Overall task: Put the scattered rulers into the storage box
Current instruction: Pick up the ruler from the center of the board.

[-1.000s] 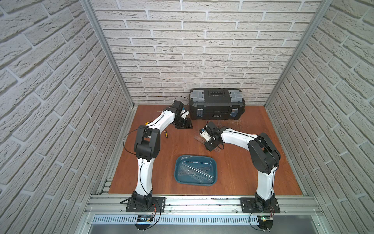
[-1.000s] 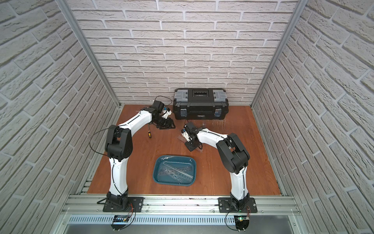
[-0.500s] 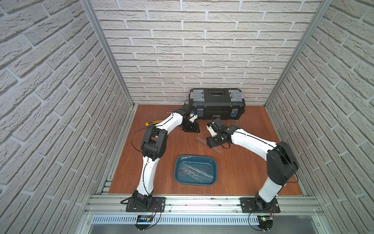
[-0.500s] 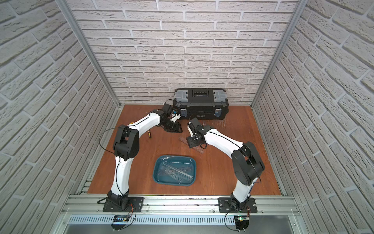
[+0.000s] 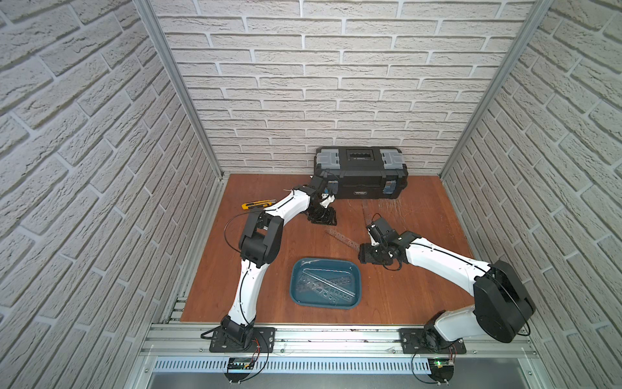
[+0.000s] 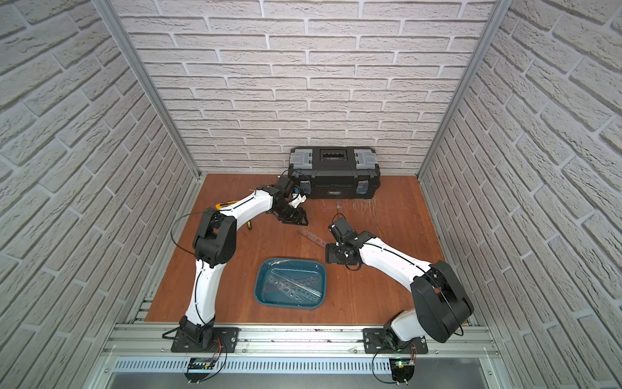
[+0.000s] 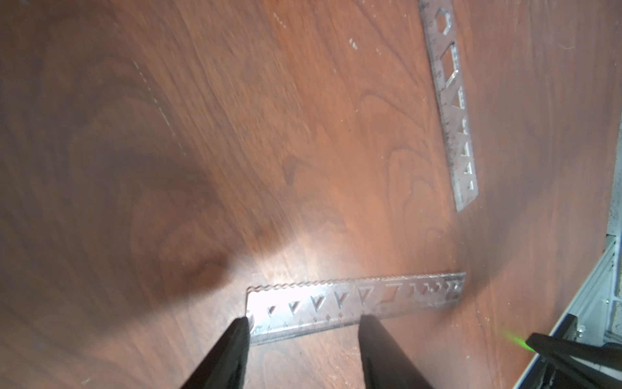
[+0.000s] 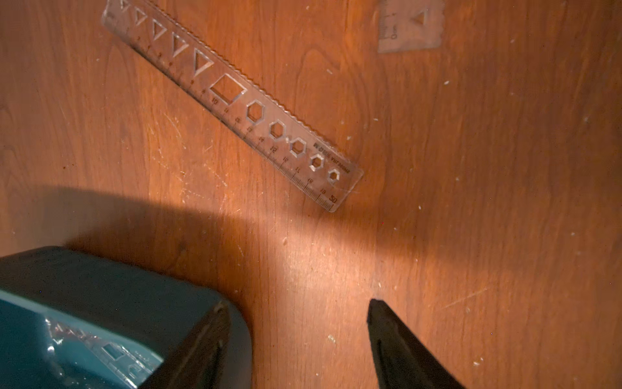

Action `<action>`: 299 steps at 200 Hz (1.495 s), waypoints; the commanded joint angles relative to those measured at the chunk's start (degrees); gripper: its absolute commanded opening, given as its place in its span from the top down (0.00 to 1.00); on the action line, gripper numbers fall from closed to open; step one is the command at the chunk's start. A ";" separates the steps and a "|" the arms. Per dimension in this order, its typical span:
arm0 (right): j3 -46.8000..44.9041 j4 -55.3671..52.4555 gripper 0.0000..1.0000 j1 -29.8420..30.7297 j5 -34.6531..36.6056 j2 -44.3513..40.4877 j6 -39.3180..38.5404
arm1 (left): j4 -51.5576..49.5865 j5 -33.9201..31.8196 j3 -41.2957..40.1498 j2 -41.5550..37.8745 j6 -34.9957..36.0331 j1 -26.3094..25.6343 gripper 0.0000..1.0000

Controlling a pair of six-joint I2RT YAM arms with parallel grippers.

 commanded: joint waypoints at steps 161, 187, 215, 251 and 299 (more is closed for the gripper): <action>-2.59 12.23 0.30 -3.24 -4.75 7.68 6.90 | 0.00 -5.69 -3.91 0.14 1.59 -1.15 0.43; -2.18 12.78 0.30 -3.35 -4.50 8.41 7.04 | 0.96 -4.14 -5.21 -0.20 1.14 -1.22 0.43; -1.30 13.22 0.30 -3.44 -4.39 9.95 6.87 | 1.92 -3.28 -6.18 -0.36 0.18 -1.61 0.43; -0.15 12.90 0.30 -3.69 -1.63 10.93 7.02 | 2.03 -3.44 -6.68 -0.12 -0.03 -2.16 0.44; 1.85 13.30 0.30 -3.88 -1.11 13.39 6.75 | 2.03 -3.44 -6.73 -0.10 -0.07 -2.17 0.44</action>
